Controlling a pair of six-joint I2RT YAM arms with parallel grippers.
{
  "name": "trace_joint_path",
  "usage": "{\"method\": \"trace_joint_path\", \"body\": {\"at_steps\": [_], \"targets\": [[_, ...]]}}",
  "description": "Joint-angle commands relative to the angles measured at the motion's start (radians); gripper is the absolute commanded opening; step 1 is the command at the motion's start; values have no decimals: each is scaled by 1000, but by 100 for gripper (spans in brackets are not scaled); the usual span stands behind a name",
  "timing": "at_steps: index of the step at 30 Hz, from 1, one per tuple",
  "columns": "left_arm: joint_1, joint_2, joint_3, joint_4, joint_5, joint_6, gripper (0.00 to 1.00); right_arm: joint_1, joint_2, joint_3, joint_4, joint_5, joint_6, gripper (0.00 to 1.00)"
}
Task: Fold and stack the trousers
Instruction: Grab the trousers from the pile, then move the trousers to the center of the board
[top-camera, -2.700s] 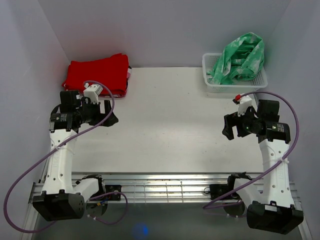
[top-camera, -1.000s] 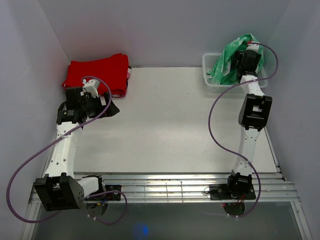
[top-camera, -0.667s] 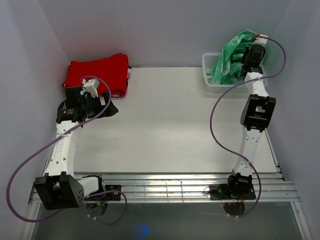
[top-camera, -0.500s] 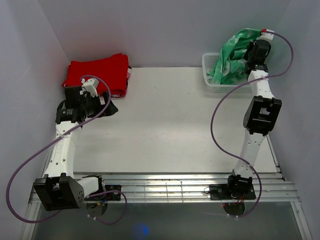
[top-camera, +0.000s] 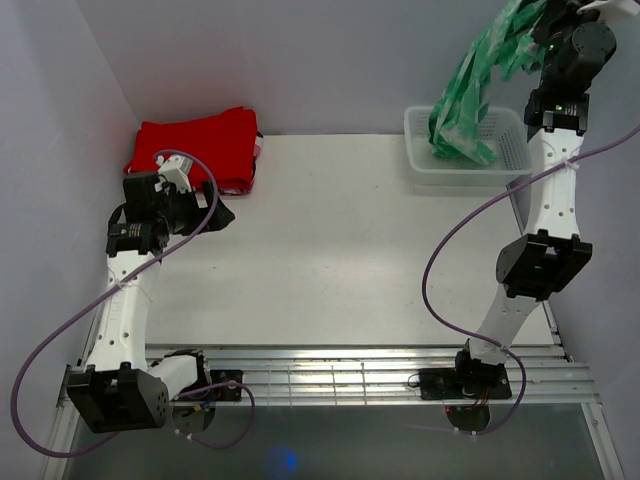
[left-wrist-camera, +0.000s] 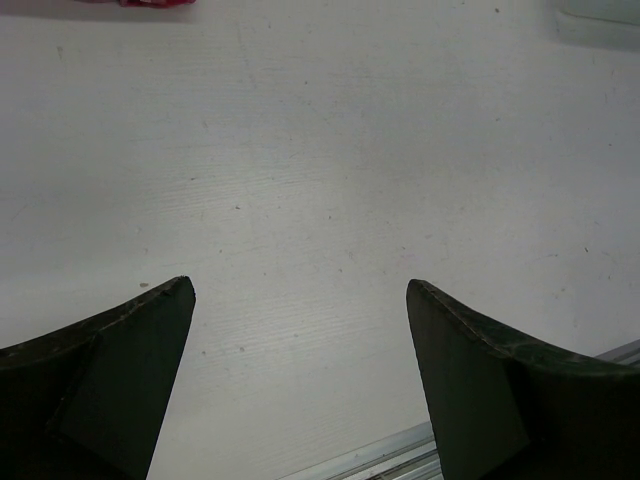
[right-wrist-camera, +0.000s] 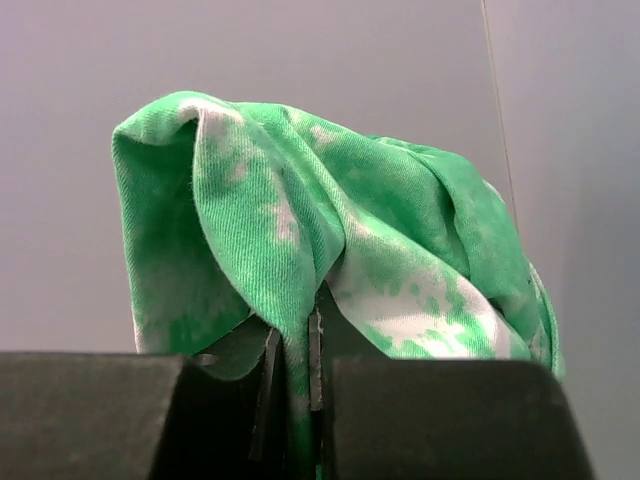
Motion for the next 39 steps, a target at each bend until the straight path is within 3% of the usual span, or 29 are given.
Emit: {"method": "trace_joint_path", "body": {"at_steps": [1,5,8,9,11,12,13,15,16,18,19,23,24,26,30,32,33,35,37,38,39], "targets": [[1,-14,51,-3,-12,-23,98,22,-128,89,234,-6,113,8],[2,-17,65,38,7,-35,98,50,-191,117,338,6,127,8],[1,-45,51,170,145,-24,98,69,-240,125,408,-8,118,8],[2,-54,30,233,275,-23,98,77,-251,122,431,-31,106,8],[-7,-65,-59,533,392,-127,98,97,-305,73,465,-51,64,8],[-37,-42,-114,788,418,-196,98,105,-319,48,473,-57,57,8],[-197,77,-98,956,374,-164,98,108,-344,-8,479,-69,26,8],[-411,319,137,992,217,25,98,108,-374,-77,468,-65,0,8],[-531,445,241,1052,167,57,98,108,-380,-84,458,-71,9,8],[-663,750,532,1115,130,112,98,119,-379,-43,444,-106,49,8],[-702,894,636,1138,147,114,98,135,-374,-12,435,-114,50,8],[-825,1139,960,1184,251,149,98,184,-424,-25,418,-166,92,8],[-840,1191,1013,1186,300,84,98,192,-447,-63,425,-177,93,8],[-872,1184,960,1203,346,37,98,197,-472,-94,392,-190,142,8],[-888,1156,874,1272,294,-9,98,214,-497,-108,369,-236,211,8],[-886,1136,843,1286,238,-20,83,226,-513,-124,366,-250,218,8],[-880,1098,799,1293,225,-21,68,229,-518,-122,358,-249,218,8],[-872,1047,750,1316,219,-24,47,231,-520,-116,344,-249,214,8],[-854,951,701,1327,242,-40,7,234,-520,-107,336,-250,196,8],[-848,911,629,1335,241,-44,0,234,-515,-99,330,-250,195,8],[-833,868,593,1341,257,-53,0,234,-510,-81,326,-250,190,8]]}}
